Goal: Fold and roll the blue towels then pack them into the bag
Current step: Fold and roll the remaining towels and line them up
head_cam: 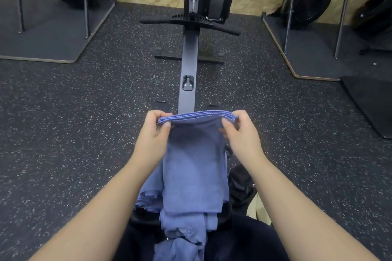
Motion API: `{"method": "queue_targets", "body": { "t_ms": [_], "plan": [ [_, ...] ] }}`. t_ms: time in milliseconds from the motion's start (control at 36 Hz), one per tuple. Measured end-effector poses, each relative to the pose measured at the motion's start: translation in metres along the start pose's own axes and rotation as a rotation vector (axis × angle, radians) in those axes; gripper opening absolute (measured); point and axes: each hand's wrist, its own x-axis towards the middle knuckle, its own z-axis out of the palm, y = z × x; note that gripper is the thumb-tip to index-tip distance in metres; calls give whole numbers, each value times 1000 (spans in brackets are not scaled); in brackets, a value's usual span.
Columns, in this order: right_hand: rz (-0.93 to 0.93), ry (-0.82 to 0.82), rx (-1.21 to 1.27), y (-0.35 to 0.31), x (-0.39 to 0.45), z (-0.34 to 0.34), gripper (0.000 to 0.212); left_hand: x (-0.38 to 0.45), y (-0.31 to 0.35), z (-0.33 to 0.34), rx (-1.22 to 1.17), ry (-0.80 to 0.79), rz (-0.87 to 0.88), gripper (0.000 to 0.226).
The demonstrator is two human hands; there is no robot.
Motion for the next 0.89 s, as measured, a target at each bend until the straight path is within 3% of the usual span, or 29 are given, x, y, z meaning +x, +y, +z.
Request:
{"method": "queue_targets", "body": {
  "t_ms": [278, 500, 556, 667, 889],
  "plan": [
    [127, 11, -80, 44, 36, 26, 7, 22, -43, 29, 136, -16, -99, 17],
    [151, 5, -70, 62, 54, 40, 8, 43, -64, 38, 243, -107, -78, 52],
    [146, -18, -78, 64, 58, 43, 4, 48, -72, 38, 262, -141, -59, 62],
    [122, -64, -120, 62, 55, 42, 26, 47, -74, 36, 281, -222, -5, 73],
    [-43, -233, -265, 73, 0, 31, 39, -16, -73, 23, 613, -427, 251, 78]
  ]
}}
